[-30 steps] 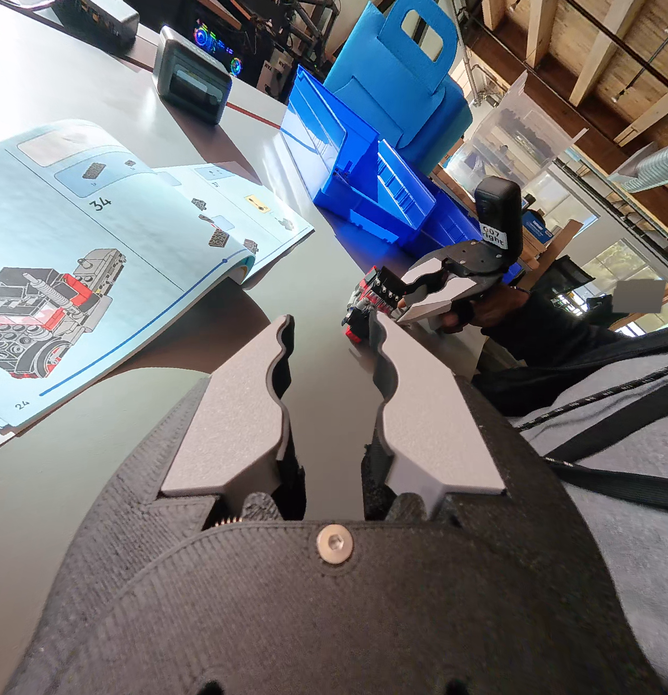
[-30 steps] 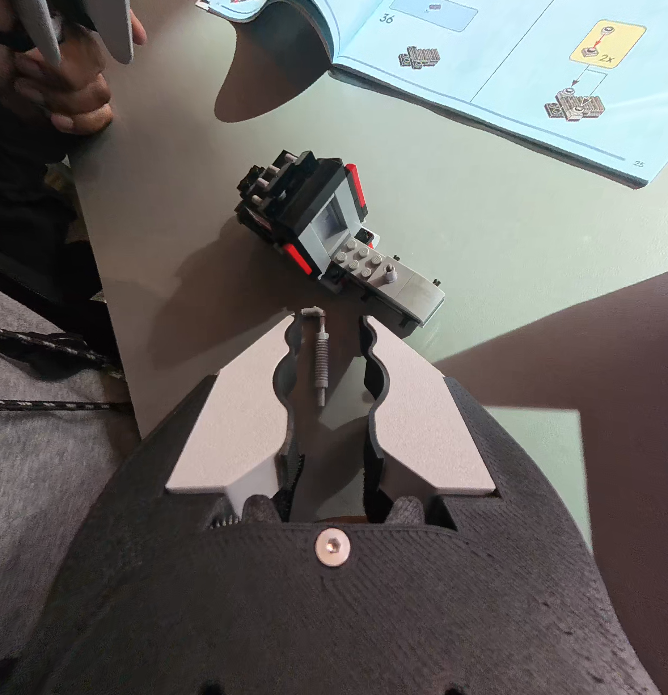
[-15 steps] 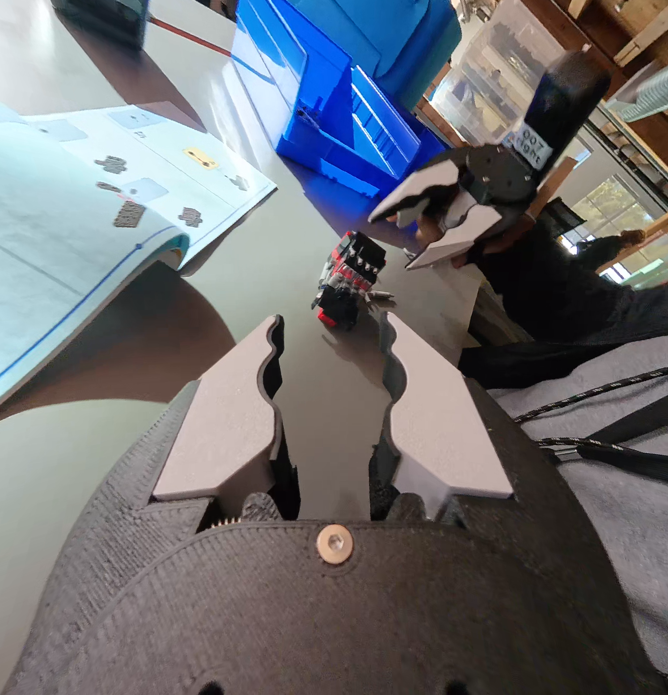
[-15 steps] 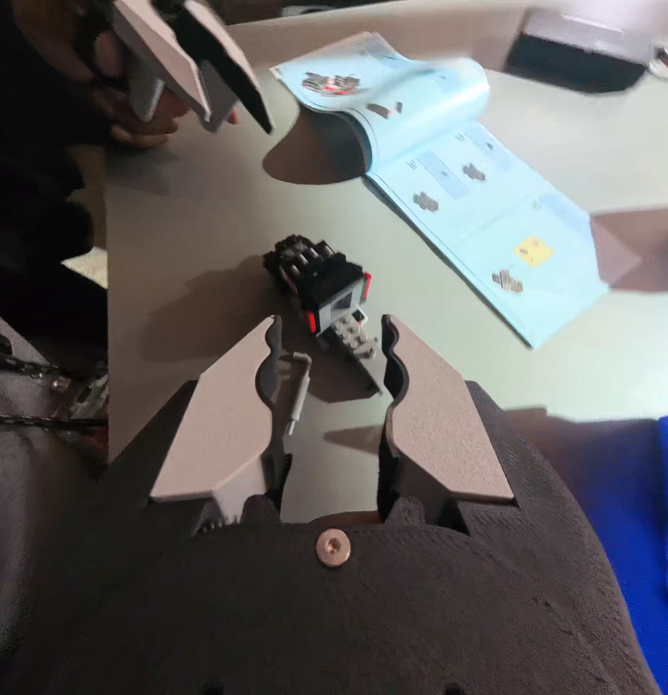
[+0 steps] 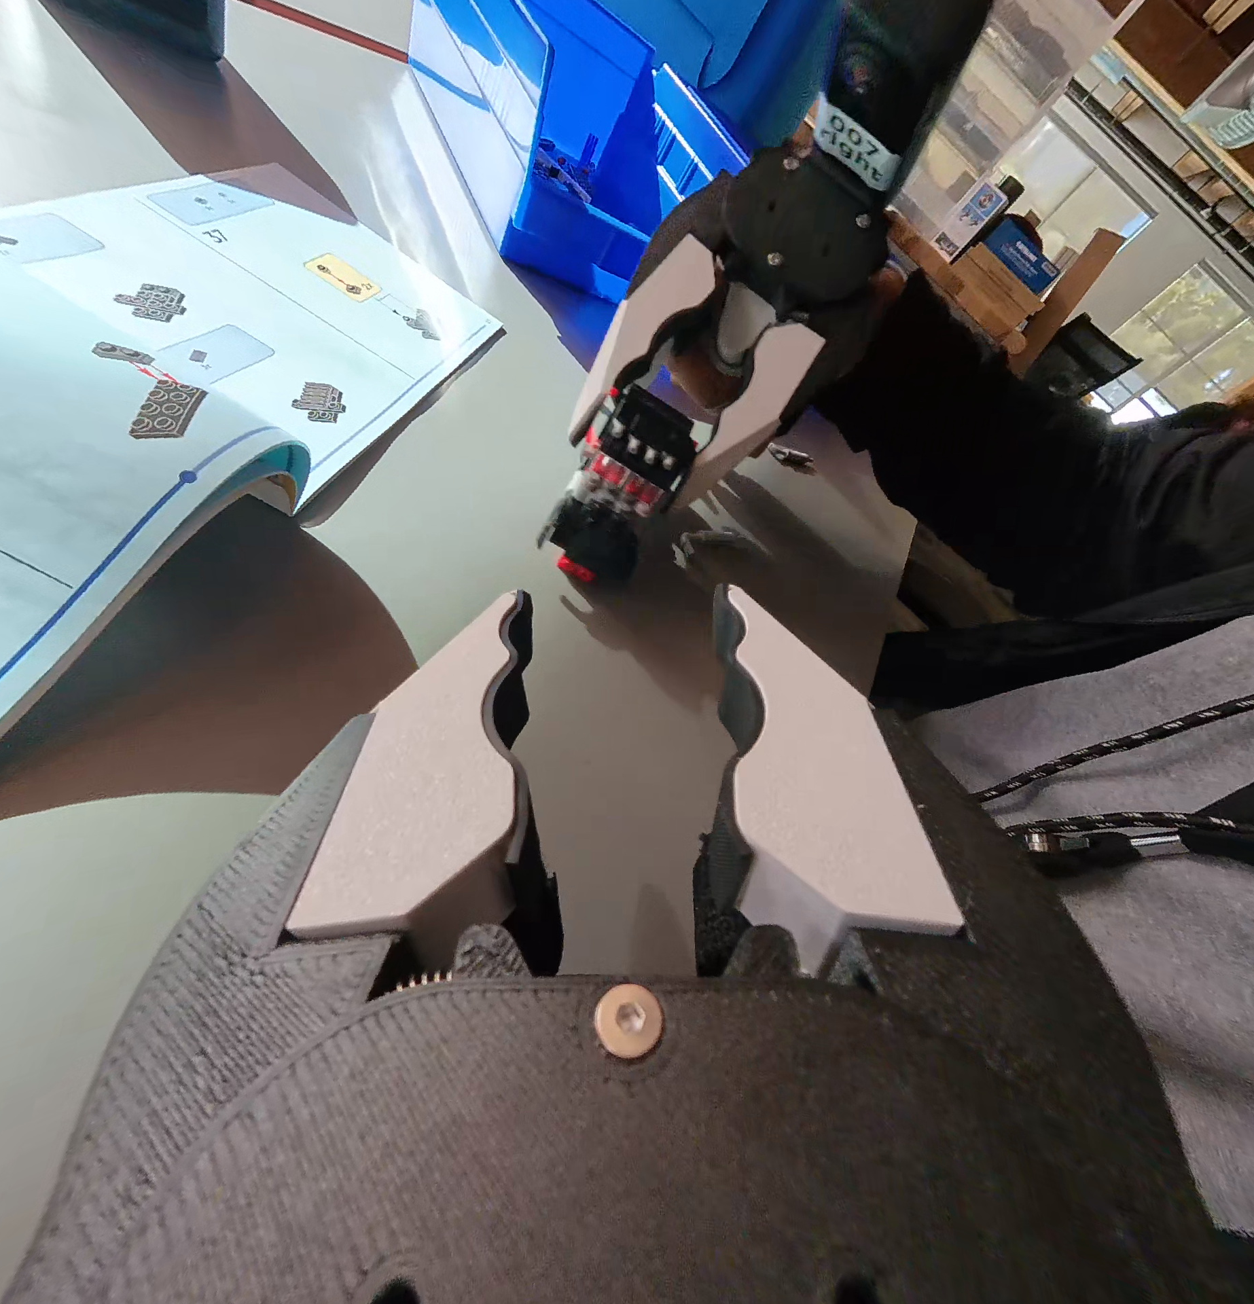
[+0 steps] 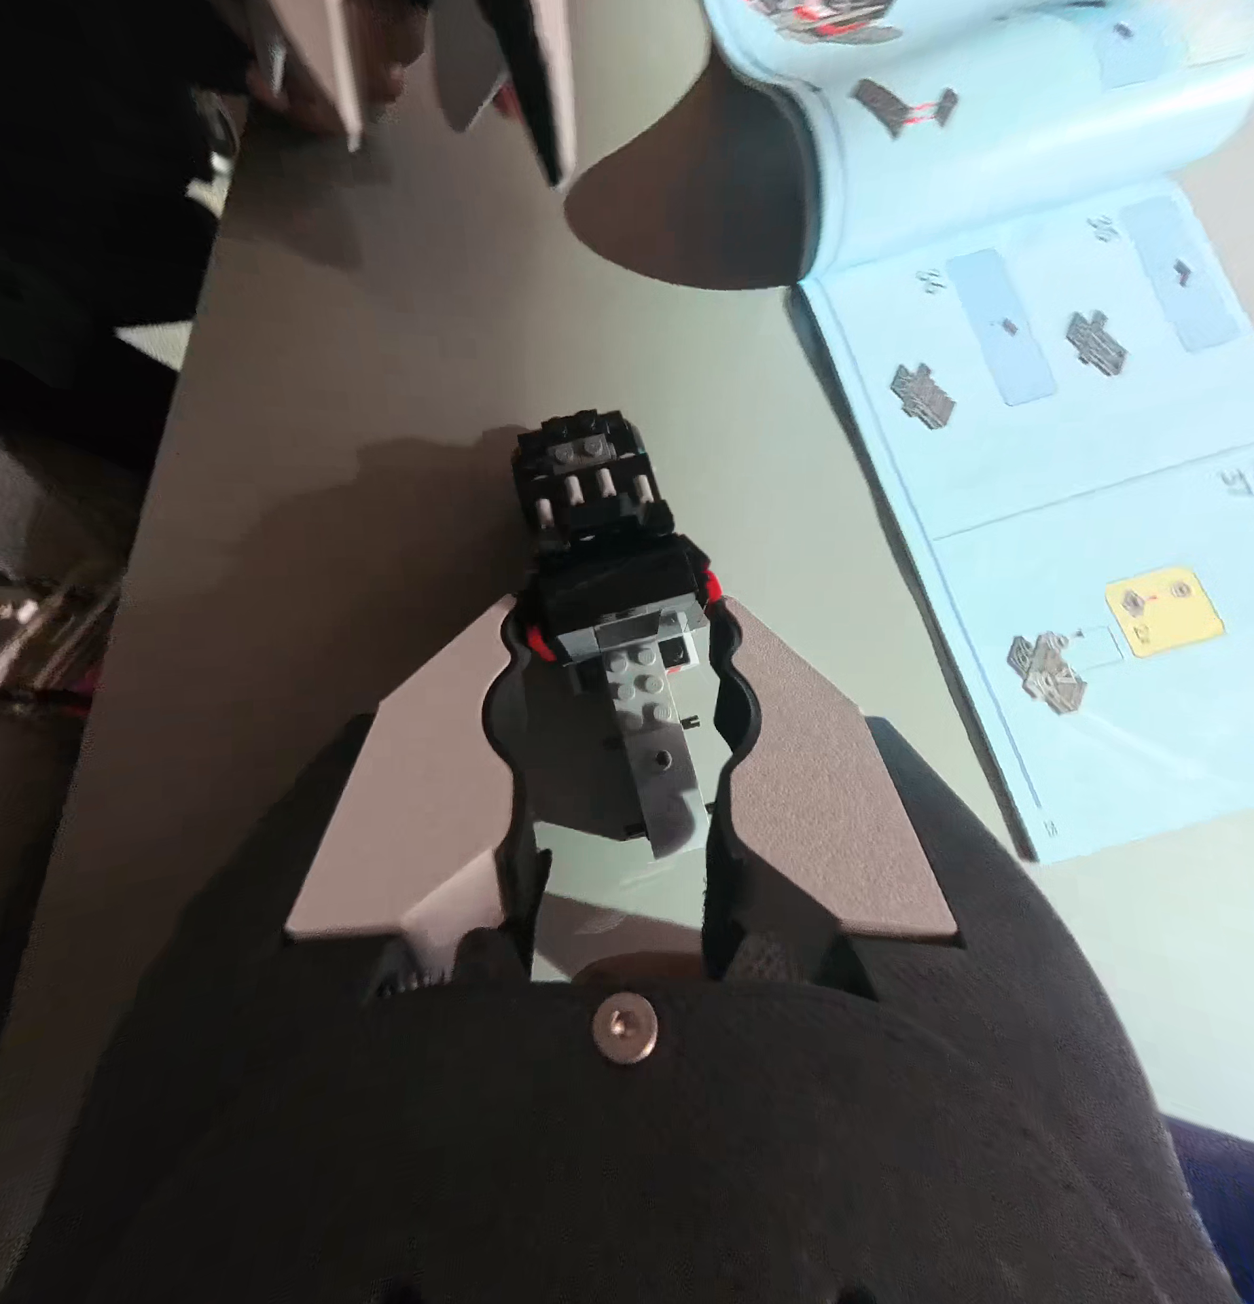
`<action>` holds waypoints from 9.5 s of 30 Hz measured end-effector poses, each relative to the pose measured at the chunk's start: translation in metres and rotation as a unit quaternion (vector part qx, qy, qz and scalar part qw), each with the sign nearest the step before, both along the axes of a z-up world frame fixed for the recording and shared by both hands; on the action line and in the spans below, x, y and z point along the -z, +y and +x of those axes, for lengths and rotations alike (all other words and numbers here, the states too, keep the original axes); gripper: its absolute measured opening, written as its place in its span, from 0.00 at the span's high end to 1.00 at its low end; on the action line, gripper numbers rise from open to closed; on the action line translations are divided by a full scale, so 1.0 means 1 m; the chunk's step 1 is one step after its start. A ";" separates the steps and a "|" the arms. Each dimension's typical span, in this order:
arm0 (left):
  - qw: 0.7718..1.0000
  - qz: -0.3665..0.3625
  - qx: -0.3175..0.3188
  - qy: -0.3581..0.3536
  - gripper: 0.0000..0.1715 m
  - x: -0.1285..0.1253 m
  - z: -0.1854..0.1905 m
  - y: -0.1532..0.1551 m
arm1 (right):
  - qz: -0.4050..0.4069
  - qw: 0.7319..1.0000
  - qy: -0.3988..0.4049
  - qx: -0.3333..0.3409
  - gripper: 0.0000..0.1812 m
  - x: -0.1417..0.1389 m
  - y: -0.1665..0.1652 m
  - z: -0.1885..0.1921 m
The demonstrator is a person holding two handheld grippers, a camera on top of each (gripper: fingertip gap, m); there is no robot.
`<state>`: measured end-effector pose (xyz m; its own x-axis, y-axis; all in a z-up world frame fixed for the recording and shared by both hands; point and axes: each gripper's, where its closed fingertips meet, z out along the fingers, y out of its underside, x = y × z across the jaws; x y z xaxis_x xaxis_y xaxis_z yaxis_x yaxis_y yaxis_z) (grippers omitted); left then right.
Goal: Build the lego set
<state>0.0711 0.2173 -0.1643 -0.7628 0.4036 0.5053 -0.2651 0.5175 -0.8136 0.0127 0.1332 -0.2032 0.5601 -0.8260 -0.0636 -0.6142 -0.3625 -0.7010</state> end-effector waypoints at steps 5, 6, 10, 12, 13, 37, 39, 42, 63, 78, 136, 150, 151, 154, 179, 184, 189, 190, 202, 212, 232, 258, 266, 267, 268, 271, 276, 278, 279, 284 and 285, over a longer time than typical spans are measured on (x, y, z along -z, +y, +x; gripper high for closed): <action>1.000 -0.023 -0.004 0.007 0.69 -0.007 -0.005 -0.015 | 0.127 0.987 -0.034 0.095 0.71 -0.025 -0.023 0.013; 0.999 -0.033 -0.010 0.005 0.69 -0.010 -0.005 -0.021 | 0.159 0.980 -0.048 0.112 0.71 -0.035 -0.027 0.014; 0.997 -0.069 -0.030 0.016 0.68 -0.022 -0.009 -0.051 | 0.268 0.943 -0.096 0.172 0.71 -0.072 -0.046 0.019; 0.994 -0.095 -0.051 0.033 0.67 -0.033 -0.010 -0.073 | 0.329 0.917 -0.119 0.191 0.71 -0.092 -0.053 0.019; 0.991 -0.109 -0.059 0.046 0.66 -0.041 -0.011 -0.084 | 0.361 0.902 -0.132 0.199 0.71 -0.103 -0.057 0.019; 0.967 -0.162 0.083 0.178 0.69 -0.096 -0.082 -0.248 | 0.589 0.673 -0.311 0.321 0.71 -0.151 -0.169 -0.004; 0.967 -0.158 0.081 0.184 0.69 -0.095 -0.081 -0.249 | 0.585 0.674 -0.312 0.325 0.71 -0.149 -0.169 -0.003; 0.965 -0.150 0.075 0.203 0.68 -0.093 -0.079 -0.249 | 0.581 0.675 -0.312 0.330 0.71 -0.145 -0.169 -0.001; 0.960 -0.142 0.037 0.240 0.73 -0.082 -0.047 -0.245 | 0.469 0.761 -0.289 0.342 0.63 -0.144 -0.157 -0.015; 0.972 -0.128 -0.006 0.198 0.73 -0.073 -0.035 -0.249 | 0.061 0.976 0.001 0.209 0.82 0.003 0.005 -0.087; 0.978 -0.116 0.013 0.174 0.73 -0.069 -0.044 -0.244 | -0.010 0.971 0.011 0.240 0.87 0.014 -0.047 -0.089; 0.980 -0.100 0.029 0.169 0.73 -0.064 -0.049 -0.243 | -0.242 0.969 0.055 0.018 0.85 0.009 -0.109 -0.074; 0.980 -0.098 0.029 0.169 0.73 -0.063 -0.049 -0.243 | -0.249 0.966 0.070 0.004 0.86 0.013 -0.109 -0.074; 0.981 -0.083 0.032 0.170 0.73 -0.059 -0.049 -0.243 | -0.236 0.967 0.090 -0.014 0.93 0.019 -0.101 -0.072; 0.970 0.052 0.105 0.211 0.73 -0.028 -0.096 -0.231 | -0.367 0.890 -0.188 0.198 0.95 -0.111 -0.165 -0.041; 0.966 0.074 0.108 0.222 0.73 -0.022 -0.099 -0.230 | -0.366 0.897 -0.169 0.179 0.95 -0.100 -0.162 -0.037; 0.960 0.093 0.112 0.238 0.73 -0.019 -0.102 -0.229 | -0.351 0.911 -0.141 0.162 0.95 -0.088 -0.159 -0.036; 0.959 0.095 0.113 0.243 0.73 -0.019 -0.103 -0.228 | -0.346 0.914 -0.138 0.161 0.94 -0.087 -0.159 -0.036; 0.951 0.104 0.112 0.268 0.73 -0.019 -0.101 -0.229 | -0.222 0.939 -0.156 0.210 0.81 -0.092 -0.155 -0.040; 0.953 0.097 0.102 0.267 0.73 -0.019 -0.096 -0.231 | 0.095 0.848 -0.358 0.379 0.60 -0.174 -0.181 -0.033; 0.951 0.107 0.118 0.267 0.72 -0.019 -0.108 -0.226 | 0.034 0.881 -0.360 0.307 0.99 -0.144 -0.174 -0.045; 0.946 0.137 0.157 0.248 0.72 -0.011 -0.123 -0.214 | 0.046 0.934 -0.234 0.265 0.92 -0.092 -0.147 -0.058; 0.949 0.137 0.158 0.236 0.72 -0.011 -0.125 -0.213 | 0.013 0.944 -0.223 0.244 0.94 -0.080 -0.141 -0.055; 0.950 0.137 0.156 0.233 0.72 -0.010 -0.124 -0.214 | 0.010 0.944 -0.223 0.245 0.94 -0.080 -0.142 -0.055; 0.950 0.137 0.155 0.233 0.72 -0.010 -0.124 -0.214 | 0.007 0.944 -0.223 0.245 0.94 -0.079 -0.142 -0.055; 0.950 0.138 0.154 0.234 0.72 -0.009 -0.124 -0.214 | -0.005 0.941 -0.231 0.248 0.96 -0.081 -0.144 -0.055; 0.952 0.138 0.152 0.227 0.72 -0.008 -0.123 -0.214 | -0.041 0.943 -0.232 0.236 0.96 -0.084 -0.142 -0.058; 0.953 0.137 0.152 0.224 0.72 -0.008 -0.122 -0.214 | -0.062 0.944 -0.230 0.230 0.96 -0.084 -0.142 -0.059; 0.953 0.137 0.152 0.222 0.72 -0.008 -0.122 -0.214 | -0.071 0.944 -0.229 0.228 0.96 -0.084 -0.143 -0.060; 0.956 0.137 0.152 0.212 0.72 -0.007 -0.123 -0.213 | -0.118 0.943 -0.225 0.217 0.96 -0.083 -0.143 -0.063; 0.956 0.138 0.153 0.211 0.73 -0.008 -0.124 -0.213 | -0.132 0.942 -0.224 0.212 0.96 -0.082 -0.143 -0.063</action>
<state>-0.0525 0.0042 -0.1568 -0.3351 0.3818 0.8614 -0.3424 0.8024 -0.4888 -0.0505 -0.0094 -0.1212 0.0982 -0.9353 0.3401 -0.4067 -0.3496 -0.8440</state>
